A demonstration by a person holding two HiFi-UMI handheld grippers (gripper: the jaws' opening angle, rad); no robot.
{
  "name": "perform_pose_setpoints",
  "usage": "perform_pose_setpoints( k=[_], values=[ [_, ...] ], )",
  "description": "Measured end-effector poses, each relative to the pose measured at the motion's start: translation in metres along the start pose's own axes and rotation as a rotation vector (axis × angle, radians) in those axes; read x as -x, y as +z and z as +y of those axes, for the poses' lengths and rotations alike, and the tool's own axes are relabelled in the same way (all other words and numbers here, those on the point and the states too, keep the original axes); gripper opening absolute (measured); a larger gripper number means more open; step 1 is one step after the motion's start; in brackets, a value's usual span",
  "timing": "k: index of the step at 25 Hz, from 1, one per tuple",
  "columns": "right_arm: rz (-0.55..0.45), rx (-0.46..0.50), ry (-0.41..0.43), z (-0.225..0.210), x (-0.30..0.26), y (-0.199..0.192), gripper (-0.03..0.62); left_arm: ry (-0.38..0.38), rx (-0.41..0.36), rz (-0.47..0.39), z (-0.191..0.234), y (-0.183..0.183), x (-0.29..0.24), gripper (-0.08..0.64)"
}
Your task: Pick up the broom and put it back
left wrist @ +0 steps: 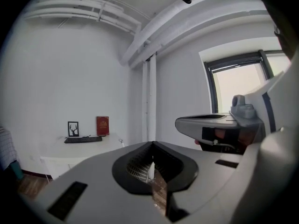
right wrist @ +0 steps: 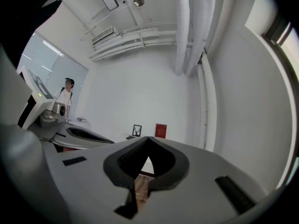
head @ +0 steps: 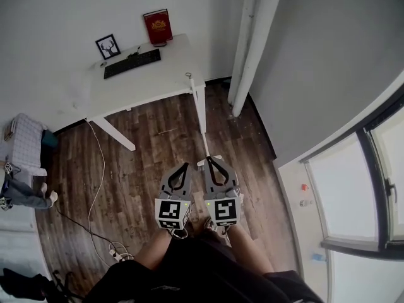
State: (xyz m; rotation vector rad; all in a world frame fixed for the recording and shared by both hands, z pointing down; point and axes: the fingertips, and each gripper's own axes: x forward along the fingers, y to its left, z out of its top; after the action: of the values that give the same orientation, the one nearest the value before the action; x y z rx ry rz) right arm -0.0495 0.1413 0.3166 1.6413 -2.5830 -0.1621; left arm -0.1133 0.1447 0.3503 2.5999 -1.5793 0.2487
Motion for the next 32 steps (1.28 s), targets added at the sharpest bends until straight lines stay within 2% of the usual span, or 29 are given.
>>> perform_pose_setpoints(
  k=[7, 11, 16, 19, 23, 27, 32],
  values=[
    [0.03, 0.007, 0.004, -0.017, -0.039, -0.019, 0.021, -0.011, 0.004, -0.009, 0.016, 0.002, -0.044, 0.003],
    [0.056, -0.004, -0.01, -0.022, -0.077, -0.032, 0.021, -0.023, 0.007, -0.006, 0.045, -0.004, -0.075, 0.003],
    [0.154, -0.023, -0.013, -0.028, -0.137, -0.059, 0.021, -0.045, 0.037, 0.031, 0.086, -0.012, -0.121, 0.003],
    [0.178, -0.021, -0.013, -0.036, -0.175, -0.081, 0.021, -0.045, 0.037, 0.037, 0.11, -0.018, -0.152, 0.003],
    [0.261, -0.054, -0.014, -0.035, -0.21, -0.122, 0.021, -0.055, 0.044, 0.093, 0.137, -0.047, -0.179, 0.003],
    [0.309, -0.059, -0.026, -0.041, -0.245, -0.155, 0.021, -0.031, 0.064, 0.12, 0.169, -0.073, -0.205, 0.003],
    [0.379, -0.069, -0.041, -0.051, -0.267, -0.193, 0.021, -0.039, 0.126, 0.171, 0.185, -0.108, -0.227, 0.003]
  ],
)
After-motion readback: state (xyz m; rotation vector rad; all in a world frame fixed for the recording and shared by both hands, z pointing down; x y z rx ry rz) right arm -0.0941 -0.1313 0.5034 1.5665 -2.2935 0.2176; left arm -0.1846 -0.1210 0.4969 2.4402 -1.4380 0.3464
